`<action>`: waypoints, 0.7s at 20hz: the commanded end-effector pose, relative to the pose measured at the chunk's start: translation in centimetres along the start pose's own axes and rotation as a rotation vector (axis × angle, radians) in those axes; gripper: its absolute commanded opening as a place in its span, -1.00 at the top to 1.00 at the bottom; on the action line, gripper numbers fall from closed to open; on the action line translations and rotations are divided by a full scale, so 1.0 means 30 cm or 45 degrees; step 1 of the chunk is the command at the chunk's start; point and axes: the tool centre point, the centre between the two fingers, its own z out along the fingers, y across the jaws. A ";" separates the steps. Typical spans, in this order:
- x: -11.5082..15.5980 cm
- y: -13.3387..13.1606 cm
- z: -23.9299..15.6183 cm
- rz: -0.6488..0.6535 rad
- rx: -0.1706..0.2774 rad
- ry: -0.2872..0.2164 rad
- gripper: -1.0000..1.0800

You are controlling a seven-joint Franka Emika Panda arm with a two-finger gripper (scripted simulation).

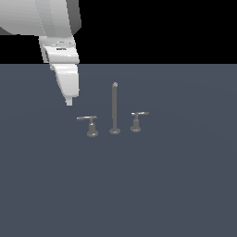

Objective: Turn on the faucet by rotating a designated handle.

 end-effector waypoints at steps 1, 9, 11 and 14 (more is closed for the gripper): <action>0.022 -0.042 0.047 0.062 0.000 0.005 1.00; 0.105 -0.164 0.182 0.248 0.000 0.016 1.00; 0.125 -0.188 0.210 0.286 0.000 0.018 1.00; 0.151 -0.217 0.244 0.335 0.001 0.020 1.00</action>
